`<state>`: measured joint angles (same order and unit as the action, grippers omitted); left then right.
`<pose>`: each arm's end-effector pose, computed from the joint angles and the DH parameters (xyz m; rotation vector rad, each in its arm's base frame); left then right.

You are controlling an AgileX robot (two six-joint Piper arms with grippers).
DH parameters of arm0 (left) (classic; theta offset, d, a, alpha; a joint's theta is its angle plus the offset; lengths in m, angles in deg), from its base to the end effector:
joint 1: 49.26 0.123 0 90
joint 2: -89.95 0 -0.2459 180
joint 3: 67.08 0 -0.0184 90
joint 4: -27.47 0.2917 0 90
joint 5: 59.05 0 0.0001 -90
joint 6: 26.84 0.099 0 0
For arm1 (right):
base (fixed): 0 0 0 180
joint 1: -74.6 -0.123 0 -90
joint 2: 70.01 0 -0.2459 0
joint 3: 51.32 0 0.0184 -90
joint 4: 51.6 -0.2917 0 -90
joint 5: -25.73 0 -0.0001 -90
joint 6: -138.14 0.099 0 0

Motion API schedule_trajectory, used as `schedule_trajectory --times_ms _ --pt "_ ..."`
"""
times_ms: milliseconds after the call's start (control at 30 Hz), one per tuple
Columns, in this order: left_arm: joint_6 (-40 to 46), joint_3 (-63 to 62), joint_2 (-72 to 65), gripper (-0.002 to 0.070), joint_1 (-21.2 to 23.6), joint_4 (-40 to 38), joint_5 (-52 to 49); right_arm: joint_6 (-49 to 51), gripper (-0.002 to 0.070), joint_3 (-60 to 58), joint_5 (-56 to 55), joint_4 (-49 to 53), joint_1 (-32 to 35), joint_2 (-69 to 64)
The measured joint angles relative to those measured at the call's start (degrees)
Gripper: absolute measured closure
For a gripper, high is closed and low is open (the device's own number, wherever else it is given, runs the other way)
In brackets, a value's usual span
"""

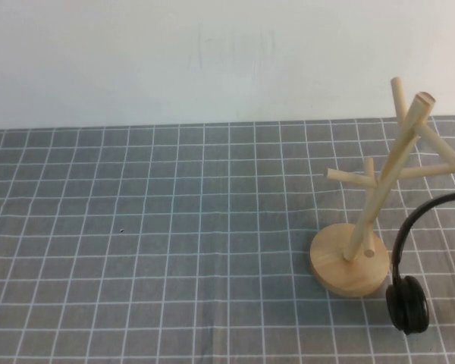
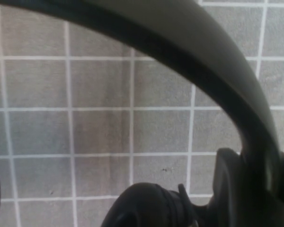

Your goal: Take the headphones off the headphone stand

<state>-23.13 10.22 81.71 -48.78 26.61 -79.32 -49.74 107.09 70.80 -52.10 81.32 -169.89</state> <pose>0.1413 0.0007 0.1722 0.0427 1.8464 0.0364 0.3214 -0.0373 0.1324 -0.0215 2.9074 -0.0336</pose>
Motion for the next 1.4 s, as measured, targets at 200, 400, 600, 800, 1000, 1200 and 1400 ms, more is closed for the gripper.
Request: schedule_trajectory --times_ms 200,400,600,800,1000,1200,1400 --pt "0.0 0.0 0.0 0.0679 0.0 0.0 0.0 0.0 0.0682 0.0 1.2 1.8 0.1 -8.8" --pt "0.0 0.0 0.0 0.0679 0.0 0.0 0.0 6.2 0.0577 0.0 -0.1 8.1 0.1 -11.2" --pt "0.0 0.0 0.0 0.0679 0.0 0.0 0.0 8.3 0.0276 0.2 -0.6 7.2 -0.1 -8.5" --pt "0.0 0.0 0.0 0.0679 0.0 0.0 0.0 0.2 0.0332 0.2 -0.6 -2.6 -0.1 3.4" --pt "0.0 0.0 0.0 0.0679 0.0 0.0 0.0 -1.3 0.0613 0.2 2.4 -5.0 -0.1 21.6" --pt "0.0 0.0 0.0 0.0679 0.0 0.0 0.0 -1.3 0.0682 0.2 4.3 -5.4 -0.1 39.7" --pt "0.0 0.0 0.0 0.0679 0.0 0.0 0.0 -1.2 0.0682 0.2 2.4 -9.3 -0.1 53.2"
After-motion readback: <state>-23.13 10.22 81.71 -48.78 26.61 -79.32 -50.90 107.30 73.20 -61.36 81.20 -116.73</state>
